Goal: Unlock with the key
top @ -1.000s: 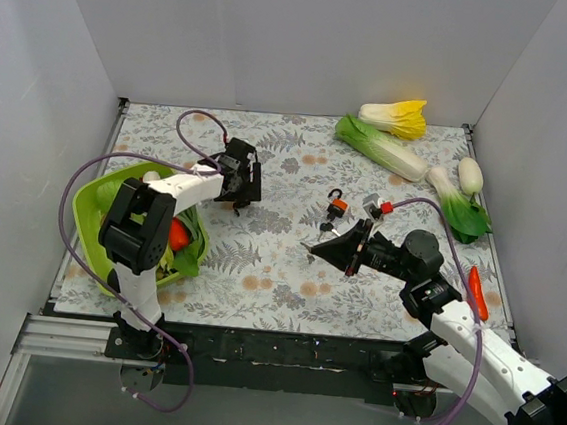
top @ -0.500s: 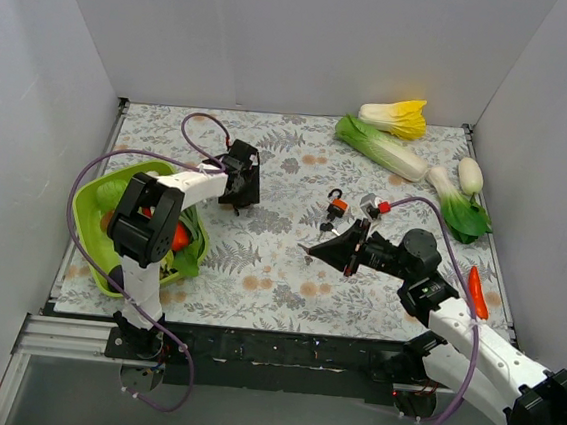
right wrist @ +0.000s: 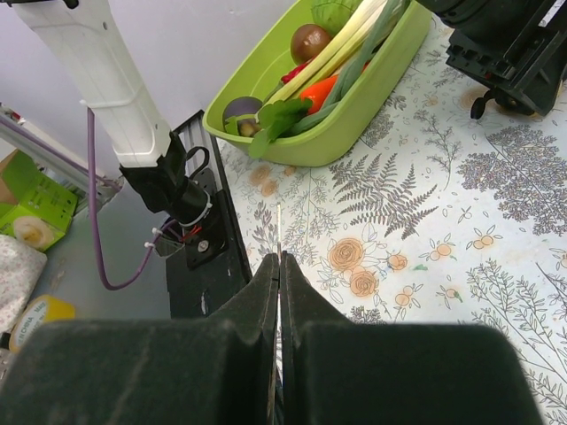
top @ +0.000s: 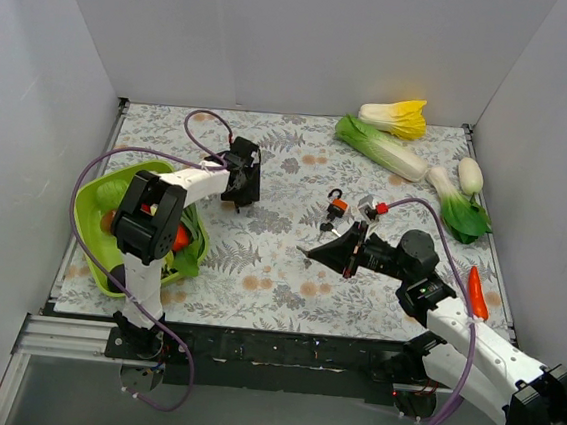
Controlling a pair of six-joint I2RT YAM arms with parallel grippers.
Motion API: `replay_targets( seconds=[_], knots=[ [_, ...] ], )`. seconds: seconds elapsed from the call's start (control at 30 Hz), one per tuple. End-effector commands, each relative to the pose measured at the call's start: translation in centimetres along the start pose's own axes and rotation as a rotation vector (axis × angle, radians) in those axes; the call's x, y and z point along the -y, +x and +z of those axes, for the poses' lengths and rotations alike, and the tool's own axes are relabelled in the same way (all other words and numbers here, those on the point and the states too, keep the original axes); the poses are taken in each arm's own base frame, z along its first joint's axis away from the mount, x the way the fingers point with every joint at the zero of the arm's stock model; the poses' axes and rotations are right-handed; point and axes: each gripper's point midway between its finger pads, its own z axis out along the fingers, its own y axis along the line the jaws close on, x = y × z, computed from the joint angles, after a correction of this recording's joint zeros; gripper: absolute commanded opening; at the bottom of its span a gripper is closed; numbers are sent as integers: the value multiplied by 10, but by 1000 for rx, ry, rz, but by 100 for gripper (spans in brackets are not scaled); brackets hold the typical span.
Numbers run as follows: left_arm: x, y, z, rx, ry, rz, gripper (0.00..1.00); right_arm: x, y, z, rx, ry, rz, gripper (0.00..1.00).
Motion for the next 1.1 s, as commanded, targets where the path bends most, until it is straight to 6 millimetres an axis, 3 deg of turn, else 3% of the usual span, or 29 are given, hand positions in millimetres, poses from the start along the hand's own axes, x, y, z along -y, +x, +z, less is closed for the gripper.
replay_targets(
  seconds=[0.0, 0.2, 0.37, 0.5, 0.57, 0.6, 0.63, 0.67, 0.7, 0.77, 0.93, 1.07],
  knots=[
    [-5, 23, 11, -89, -3, 37, 28, -5, -9, 0, 38, -22, -37, 1],
    [19, 11, -1, -85, 113, 12, 0, 4, -2, 2, 20, 5, -29, 1],
    [67, -15, -33, -29, 358, -63, 0, 33, 17, 4, -37, 112, -1, 1],
    [98, -26, -70, -14, 550, -159, 0, 45, 18, 7, -20, 185, 15, 1],
    [111, -38, -99, 39, 662, -186, 0, 54, 17, 10, 6, 242, 40, 1],
    [108, -26, -100, 26, 672, -213, 0, 52, 17, 14, 17, 244, 43, 1],
    [110, -27, -109, 35, 698, -259, 0, 56, 20, 17, 18, 262, 58, 1],
    [113, -40, -130, 98, 752, -276, 0, 63, 19, 20, 42, 303, 73, 1],
    [110, -32, -132, 99, 770, -301, 0, 59, 21, 26, 40, 304, 78, 1],
    [111, -45, -160, 165, 835, -347, 0, 68, 19, 38, 58, 349, 82, 1],
    [96, -43, -183, 255, 836, -433, 0, 76, 14, 69, 95, 405, 77, 1],
    [86, -41, -192, 281, 830, -518, 0, 86, -10, 79, 208, 472, 84, 1]
  ],
)
